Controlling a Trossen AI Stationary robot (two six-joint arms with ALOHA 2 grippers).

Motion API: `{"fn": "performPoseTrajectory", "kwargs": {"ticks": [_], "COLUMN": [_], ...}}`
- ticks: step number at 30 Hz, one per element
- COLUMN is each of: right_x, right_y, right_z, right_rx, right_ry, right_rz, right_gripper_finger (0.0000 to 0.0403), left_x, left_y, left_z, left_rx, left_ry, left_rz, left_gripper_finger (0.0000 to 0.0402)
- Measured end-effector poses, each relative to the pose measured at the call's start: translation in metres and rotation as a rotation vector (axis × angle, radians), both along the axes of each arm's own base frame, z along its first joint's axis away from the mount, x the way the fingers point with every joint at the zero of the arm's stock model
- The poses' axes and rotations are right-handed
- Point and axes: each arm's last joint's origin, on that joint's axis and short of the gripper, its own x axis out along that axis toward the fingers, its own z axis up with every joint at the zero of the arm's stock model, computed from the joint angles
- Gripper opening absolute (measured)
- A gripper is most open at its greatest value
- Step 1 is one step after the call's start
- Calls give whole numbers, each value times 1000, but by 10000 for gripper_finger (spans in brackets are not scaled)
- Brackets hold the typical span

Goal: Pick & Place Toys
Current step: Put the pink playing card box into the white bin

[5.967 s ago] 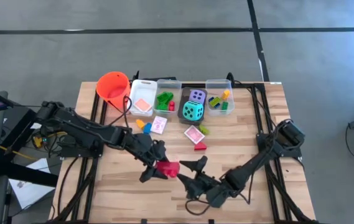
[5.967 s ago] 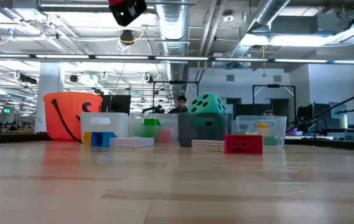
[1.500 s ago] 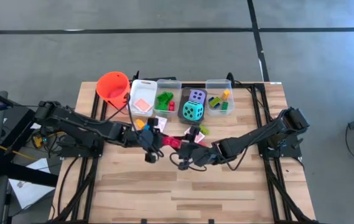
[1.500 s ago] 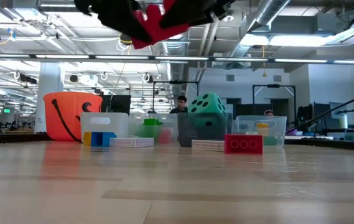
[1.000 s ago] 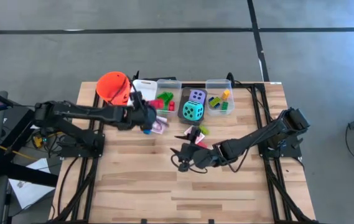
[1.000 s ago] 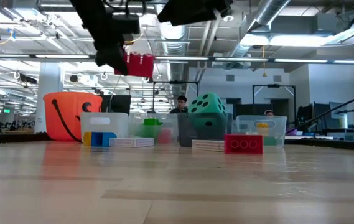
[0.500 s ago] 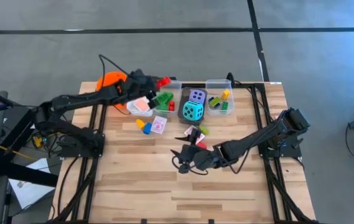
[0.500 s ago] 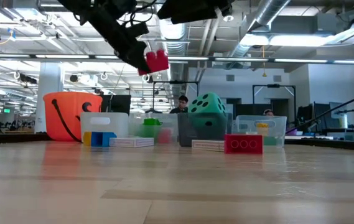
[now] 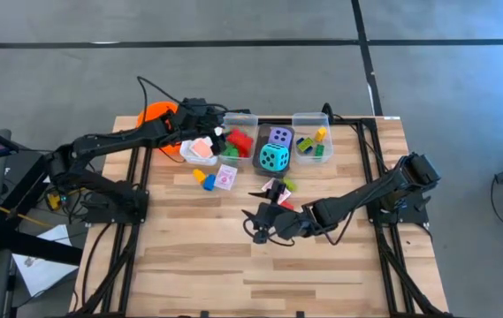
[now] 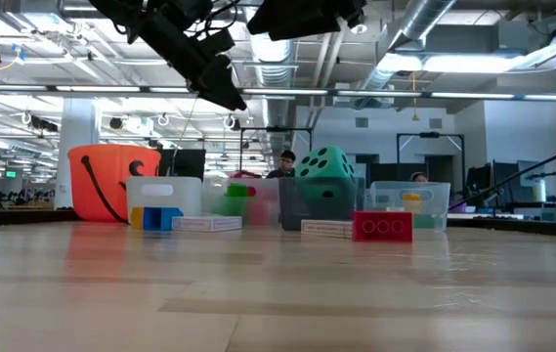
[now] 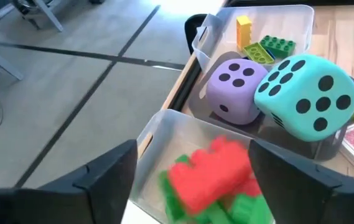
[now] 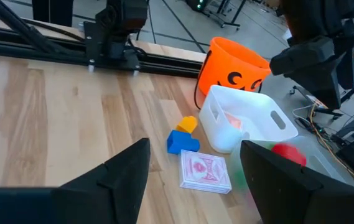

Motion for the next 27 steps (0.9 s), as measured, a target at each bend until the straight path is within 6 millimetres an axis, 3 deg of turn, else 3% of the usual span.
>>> {"fn": "performPoseTrajectory", "kwargs": {"ticks": [7,13,17,20,23,27], "right_x": [-1,-2,-3,-3,-3,-3], "right_y": [2,7,9,8,8,8], "right_z": [0,0,0,-1,-1,-1], "right_rx": [9,12,12,11,11,12], "right_ry": [-4,-5,-5,-2,-2,-2], "right_rz": [3,16,20,19,18,19], "right_gripper_finger": [244,244,244,244,244,244], "left_x": [-2,-6,-5,-5,-9,-16], "left_y": [-2,-20,-48,-70,-90,-101], "left_z": [-5,-20,-46,-71,-98,-121], "left_rx": [-142,-433,-544,-538,-426,-277], "left_ry": [-32,57,131,189,246,258], "left_rz": [53,-188,-331,-379,-339,-251], "left_gripper_finger": [326,328,328,328,328,328]}}
